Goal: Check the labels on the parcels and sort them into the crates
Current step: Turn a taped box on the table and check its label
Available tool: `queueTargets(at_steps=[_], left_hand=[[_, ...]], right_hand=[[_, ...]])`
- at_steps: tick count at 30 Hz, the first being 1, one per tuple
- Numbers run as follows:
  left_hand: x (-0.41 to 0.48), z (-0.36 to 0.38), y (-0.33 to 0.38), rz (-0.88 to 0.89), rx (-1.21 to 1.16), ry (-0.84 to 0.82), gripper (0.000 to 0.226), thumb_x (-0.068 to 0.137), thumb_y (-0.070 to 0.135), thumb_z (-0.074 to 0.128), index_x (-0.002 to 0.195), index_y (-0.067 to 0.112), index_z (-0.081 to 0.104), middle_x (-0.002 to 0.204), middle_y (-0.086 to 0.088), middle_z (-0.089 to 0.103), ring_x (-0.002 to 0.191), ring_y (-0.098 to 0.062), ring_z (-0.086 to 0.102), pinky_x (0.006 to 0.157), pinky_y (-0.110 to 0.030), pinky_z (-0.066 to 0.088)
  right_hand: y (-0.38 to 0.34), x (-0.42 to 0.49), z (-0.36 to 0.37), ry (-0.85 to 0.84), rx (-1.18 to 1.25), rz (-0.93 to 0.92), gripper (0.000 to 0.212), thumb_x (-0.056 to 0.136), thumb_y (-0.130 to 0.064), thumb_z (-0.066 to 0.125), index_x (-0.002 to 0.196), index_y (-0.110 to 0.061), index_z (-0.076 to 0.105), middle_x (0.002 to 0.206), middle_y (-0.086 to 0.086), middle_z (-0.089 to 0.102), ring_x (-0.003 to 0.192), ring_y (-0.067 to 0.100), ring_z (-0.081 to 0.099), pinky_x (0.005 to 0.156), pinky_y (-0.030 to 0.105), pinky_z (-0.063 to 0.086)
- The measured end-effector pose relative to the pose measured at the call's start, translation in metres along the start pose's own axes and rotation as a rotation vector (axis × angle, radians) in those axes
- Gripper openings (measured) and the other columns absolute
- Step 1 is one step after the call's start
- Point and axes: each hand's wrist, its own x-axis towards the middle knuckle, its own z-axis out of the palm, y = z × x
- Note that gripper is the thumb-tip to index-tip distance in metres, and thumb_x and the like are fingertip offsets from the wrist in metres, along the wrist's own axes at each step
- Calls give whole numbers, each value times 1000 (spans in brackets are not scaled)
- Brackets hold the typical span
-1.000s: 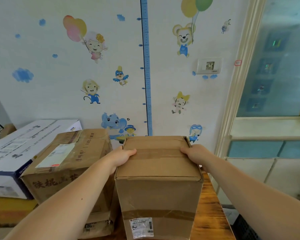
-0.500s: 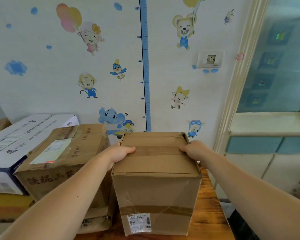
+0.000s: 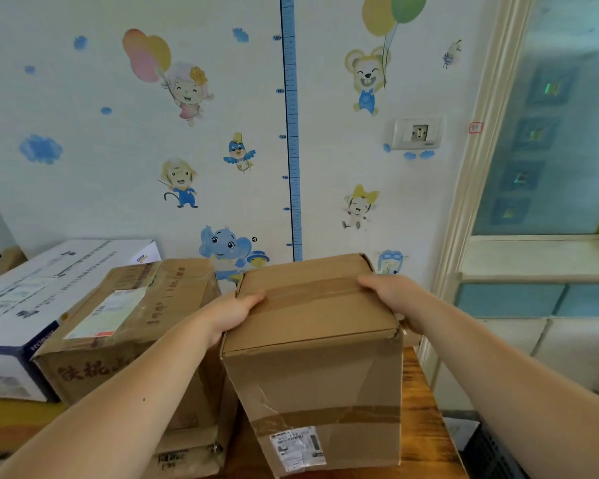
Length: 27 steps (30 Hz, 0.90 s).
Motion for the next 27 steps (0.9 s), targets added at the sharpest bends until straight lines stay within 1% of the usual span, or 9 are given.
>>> queueTargets(at_steps=[5, 7, 10, 15, 18, 20, 22, 24, 27], left_hand=[[-4, 4, -9, -52, -68, -6, 26, 98, 45, 51, 97, 19, 54, 97, -9, 67, 85, -23, 66, 71, -33, 55], [-4, 7, -15, -47, -72, -10, 31, 98, 45, 52, 106, 16, 55, 102, -10, 68, 90, -25, 67, 78, -36, 56], [0, 11, -25, -19, -76, -2, 36, 98, 45, 52, 116, 14, 55, 106, -11, 68, 98, -28, 67, 94, -45, 53], [0, 10, -26, -7, -40, 44, 59, 96, 48, 53, 140, 11, 41, 121, -11, 60, 106, -28, 61, 95, -44, 52], [3, 10, -29, -6, -43, 35, 63, 95, 49, 53, 143, 11, 38, 123, -11, 59, 108, -28, 61, 97, -46, 51], [4, 12, -32, -10, -40, 14, 61, 96, 50, 51, 143, 12, 39, 122, -10, 60, 109, -28, 61, 101, -47, 49], [5, 15, -37, -28, -61, -4, 60, 97, 50, 49, 144, 14, 38, 121, -8, 59, 110, -27, 59, 102, -47, 48], [4, 18, -43, -53, -78, -16, 61, 97, 51, 48, 145, 15, 38, 120, -8, 60, 109, -26, 59, 101, -45, 48], [0, 22, -41, -5, 23, 23, 64, 100, 47, 46, 153, 17, 27, 138, -5, 50, 125, -28, 50, 110, -41, 38]], right_hand=[[-16, -1, -8, 18, -70, -84, 23, 91, -39, 55, 94, -17, 60, 93, 2, 60, 84, 18, 56, 70, 31, 45], [-16, 2, -7, 29, -122, -98, 27, 89, -43, 55, 96, -18, 61, 97, 3, 61, 88, 21, 58, 72, 33, 47], [-9, 5, -4, 37, -135, -108, 33, 86, -49, 56, 101, -20, 65, 106, 3, 65, 102, 24, 62, 88, 41, 53], [-1, 4, 0, 57, -39, -120, 40, 85, -61, 52, 96, -24, 64, 109, 4, 67, 105, 25, 63, 99, 45, 50], [0, 3, 1, 88, -16, -118, 46, 77, -62, 46, 89, -21, 63, 109, 8, 67, 106, 29, 63, 101, 47, 48], [-4, 3, 1, 113, -3, -135, 40, 84, -55, 42, 80, -20, 60, 102, 8, 65, 103, 30, 61, 99, 43, 48], [-8, 4, 2, 131, -19, -173, 35, 94, -42, 38, 71, -20, 53, 84, 4, 57, 90, 27, 55, 83, 37, 44], [-9, 3, 5, 136, -82, -205, 35, 98, -35, 35, 69, -21, 49, 79, 1, 52, 83, 23, 50, 70, 33, 37], [-1, 6, 7, 125, -207, -268, 35, 100, -33, 31, 78, -28, 57, 90, -6, 58, 100, 24, 54, 68, 29, 36]])
